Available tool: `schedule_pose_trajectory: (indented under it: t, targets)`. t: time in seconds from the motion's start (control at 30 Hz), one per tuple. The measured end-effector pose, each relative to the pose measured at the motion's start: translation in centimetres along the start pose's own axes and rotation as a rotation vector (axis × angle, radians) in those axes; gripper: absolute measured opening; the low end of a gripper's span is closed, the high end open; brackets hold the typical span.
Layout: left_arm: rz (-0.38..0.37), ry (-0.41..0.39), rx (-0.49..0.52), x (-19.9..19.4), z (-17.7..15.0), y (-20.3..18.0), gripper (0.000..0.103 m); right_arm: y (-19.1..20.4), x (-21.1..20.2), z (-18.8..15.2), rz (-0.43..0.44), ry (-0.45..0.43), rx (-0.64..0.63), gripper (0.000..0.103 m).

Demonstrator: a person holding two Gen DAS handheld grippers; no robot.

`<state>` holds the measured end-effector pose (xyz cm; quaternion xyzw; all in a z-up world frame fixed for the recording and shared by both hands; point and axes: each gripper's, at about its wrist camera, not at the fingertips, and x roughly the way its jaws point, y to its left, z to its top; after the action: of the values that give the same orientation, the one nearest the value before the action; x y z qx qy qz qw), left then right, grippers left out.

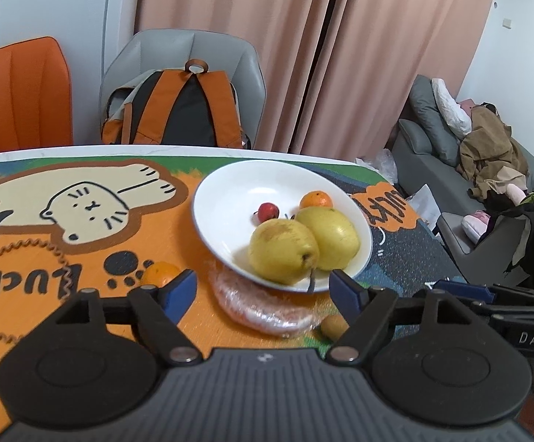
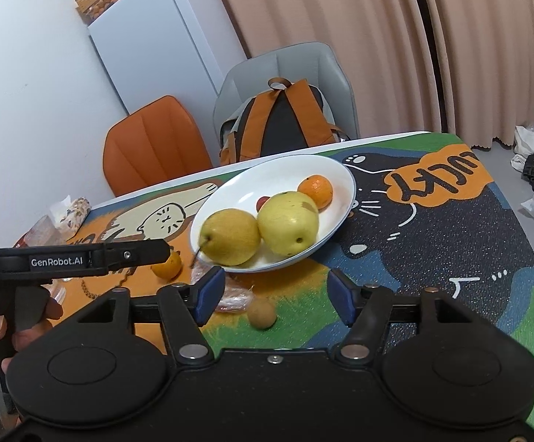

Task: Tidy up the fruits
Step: 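Move the right tool toward the pink wrapped item while the left tool approaches the red fruit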

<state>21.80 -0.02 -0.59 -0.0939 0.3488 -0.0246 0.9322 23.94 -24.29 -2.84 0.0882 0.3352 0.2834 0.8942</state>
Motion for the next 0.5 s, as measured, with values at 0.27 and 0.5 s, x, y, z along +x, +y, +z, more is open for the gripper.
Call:
schedule_pose_trajectory:
  t: [0.27, 0.5]
  targets:
    - [0.004, 0.013, -0.016, -1.4, -1.8, 0.8, 0.08, 0.9, -0.8, -0.7, 0.004, 0.019, -0.019, 0.07]
    - [-0.007, 0.048, 0.003, -2.2, -3.2, 0.8, 0.08, 1.7, -1.4, -1.4, 0.016, 0.037, -0.034, 0.076]
